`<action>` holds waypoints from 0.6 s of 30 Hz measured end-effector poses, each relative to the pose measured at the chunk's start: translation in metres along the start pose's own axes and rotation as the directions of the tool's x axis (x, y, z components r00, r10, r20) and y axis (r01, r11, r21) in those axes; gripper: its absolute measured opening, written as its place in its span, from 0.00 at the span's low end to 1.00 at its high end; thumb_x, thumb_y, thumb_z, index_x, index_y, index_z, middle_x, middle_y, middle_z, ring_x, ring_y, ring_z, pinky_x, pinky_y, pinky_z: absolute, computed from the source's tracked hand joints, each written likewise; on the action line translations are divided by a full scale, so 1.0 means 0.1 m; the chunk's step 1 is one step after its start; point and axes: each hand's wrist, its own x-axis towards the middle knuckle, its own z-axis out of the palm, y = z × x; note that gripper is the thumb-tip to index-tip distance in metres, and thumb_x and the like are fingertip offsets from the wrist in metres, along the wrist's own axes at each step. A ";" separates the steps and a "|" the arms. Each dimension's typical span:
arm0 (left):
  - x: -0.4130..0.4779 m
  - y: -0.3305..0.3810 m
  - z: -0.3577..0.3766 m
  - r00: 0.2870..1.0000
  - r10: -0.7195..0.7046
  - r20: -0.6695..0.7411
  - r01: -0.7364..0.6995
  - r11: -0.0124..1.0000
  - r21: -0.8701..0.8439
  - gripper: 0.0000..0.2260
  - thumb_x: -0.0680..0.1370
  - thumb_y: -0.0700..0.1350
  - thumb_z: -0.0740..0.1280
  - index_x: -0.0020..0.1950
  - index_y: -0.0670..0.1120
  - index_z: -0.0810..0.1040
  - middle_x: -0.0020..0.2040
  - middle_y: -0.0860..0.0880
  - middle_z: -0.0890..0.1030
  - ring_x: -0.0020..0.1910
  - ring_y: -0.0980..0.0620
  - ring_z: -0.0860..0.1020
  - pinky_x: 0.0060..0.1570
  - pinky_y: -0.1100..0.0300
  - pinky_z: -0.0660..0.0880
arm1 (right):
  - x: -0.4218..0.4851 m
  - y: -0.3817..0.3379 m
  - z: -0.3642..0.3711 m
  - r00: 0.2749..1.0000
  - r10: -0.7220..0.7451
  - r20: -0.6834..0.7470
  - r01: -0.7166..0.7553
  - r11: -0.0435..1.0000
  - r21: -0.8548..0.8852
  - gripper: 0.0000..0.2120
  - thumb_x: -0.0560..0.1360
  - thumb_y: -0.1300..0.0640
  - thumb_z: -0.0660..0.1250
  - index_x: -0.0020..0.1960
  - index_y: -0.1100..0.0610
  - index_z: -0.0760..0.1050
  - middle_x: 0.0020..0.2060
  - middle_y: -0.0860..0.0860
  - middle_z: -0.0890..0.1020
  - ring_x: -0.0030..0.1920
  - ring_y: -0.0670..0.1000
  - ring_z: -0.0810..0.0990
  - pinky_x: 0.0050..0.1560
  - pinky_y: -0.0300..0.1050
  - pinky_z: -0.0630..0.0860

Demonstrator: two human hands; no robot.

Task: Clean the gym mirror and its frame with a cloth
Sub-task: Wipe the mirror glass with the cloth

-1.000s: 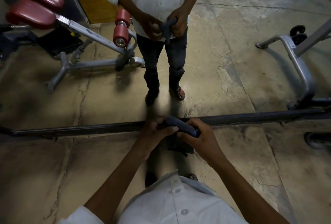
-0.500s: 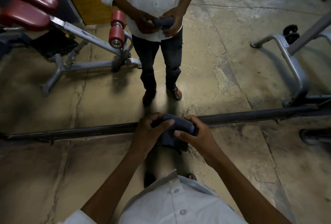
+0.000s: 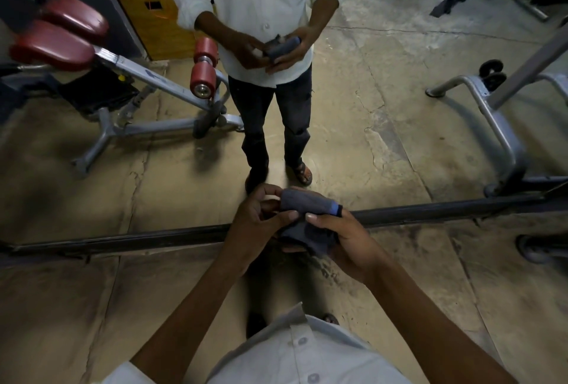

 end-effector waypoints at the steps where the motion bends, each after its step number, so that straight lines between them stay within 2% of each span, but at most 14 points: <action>1: 0.05 0.04 -0.05 0.997 0.058 -0.046 -0.054 0.995 0.086 0.14 0.79 0.42 0.76 0.59 0.55 0.77 0.49 0.60 0.87 0.52 0.56 0.85 0.46 0.66 0.81 | 0.01 -0.09 0.06 0.999 0.014 -0.035 -0.015 1.000 -0.010 0.36 0.69 0.46 0.81 0.70 0.62 0.74 0.65 0.66 0.81 0.66 0.67 0.80 0.70 0.68 0.75; 4: 0.26 0.30 -0.22 0.962 0.245 -0.122 -0.215 0.953 0.214 0.10 0.79 0.50 0.77 0.57 0.53 0.80 0.51 0.58 0.85 0.53 0.55 0.84 0.51 0.63 0.82 | 0.09 -0.44 0.14 0.999 -0.040 -0.037 0.041 0.999 0.027 0.17 0.77 0.60 0.72 0.65 0.60 0.77 0.58 0.63 0.85 0.60 0.64 0.84 0.64 0.64 0.80; 7: 0.49 0.88 -0.38 0.895 0.431 -0.112 -0.380 0.871 0.311 0.14 0.78 0.58 0.74 0.58 0.52 0.80 0.53 0.60 0.84 0.55 0.61 0.83 0.53 0.68 0.80 | 0.20 -0.98 0.25 0.979 -0.191 0.068 0.198 0.973 -0.117 0.18 0.81 0.63 0.66 0.71 0.60 0.76 0.66 0.67 0.80 0.66 0.69 0.80 0.67 0.70 0.76; 9: 0.66 1.31 -0.50 0.802 0.596 -0.037 -0.526 0.735 0.427 0.17 0.80 0.61 0.70 0.61 0.51 0.79 0.59 0.58 0.81 0.59 0.61 0.81 0.55 0.70 0.78 | 0.23 -1.44 0.40 0.947 -0.298 0.118 0.317 0.922 -0.221 0.21 0.80 0.69 0.61 0.71 0.59 0.78 0.64 0.62 0.83 0.65 0.64 0.82 0.61 0.63 0.81; 11: 0.86 1.75 -0.63 0.665 0.746 0.040 -0.640 0.542 0.544 0.17 0.81 0.58 0.69 0.62 0.46 0.80 0.64 0.51 0.81 0.64 0.59 0.78 0.61 0.70 0.74 | 0.21 -1.93 0.62 0.909 -0.389 0.149 0.416 0.858 -0.300 0.24 0.74 0.72 0.61 0.66 0.58 0.81 0.59 0.56 0.86 0.60 0.56 0.84 0.55 0.50 0.83; 13: 1.05 2.23 -0.78 0.517 0.847 0.123 -0.698 0.335 0.633 0.16 0.82 0.54 0.71 0.62 0.43 0.81 0.67 0.46 0.81 0.69 0.54 0.76 0.68 0.65 0.72 | 0.18 -2.39 0.81 0.853 -0.496 0.163 0.515 0.747 -0.421 0.23 0.68 0.68 0.63 0.59 0.57 0.83 0.52 0.50 0.88 0.54 0.54 0.85 0.50 0.43 0.81; 14: 1.14 2.49 -0.85 0.455 0.878 0.150 -0.701 0.249 0.669 0.15 0.81 0.52 0.72 0.61 0.43 0.82 0.67 0.45 0.80 0.70 0.52 0.75 0.70 0.59 0.72 | 0.19 -2.60 0.88 0.817 -0.547 0.181 0.559 0.677 -0.479 0.22 0.67 0.67 0.63 0.57 0.57 0.83 0.49 0.49 0.87 0.52 0.54 0.84 0.48 0.43 0.81; 16: 1.30 2.98 -1.01 0.370 0.913 0.175 -0.667 0.130 0.734 0.14 0.80 0.52 0.72 0.62 0.45 0.82 0.70 0.47 0.79 0.74 0.51 0.73 0.73 0.49 0.71 | 0.17 -3.03 1.02 0.739 -0.622 0.258 0.641 0.533 -0.552 0.22 0.70 0.68 0.62 0.61 0.58 0.81 0.51 0.51 0.85 0.53 0.53 0.83 0.52 0.47 0.81; 18: 1.39 3.42 -1.15 0.269 0.933 0.238 -0.594 -0.034 0.804 0.16 0.81 0.53 0.70 0.65 0.46 0.81 0.74 0.47 0.76 0.78 0.47 0.70 0.76 0.41 0.68 | 0.08 -3.47 1.18 0.619 -0.709 0.337 0.698 0.301 -0.649 0.25 0.70 0.65 0.61 0.65 0.53 0.82 0.58 0.48 0.85 0.59 0.47 0.83 0.59 0.46 0.81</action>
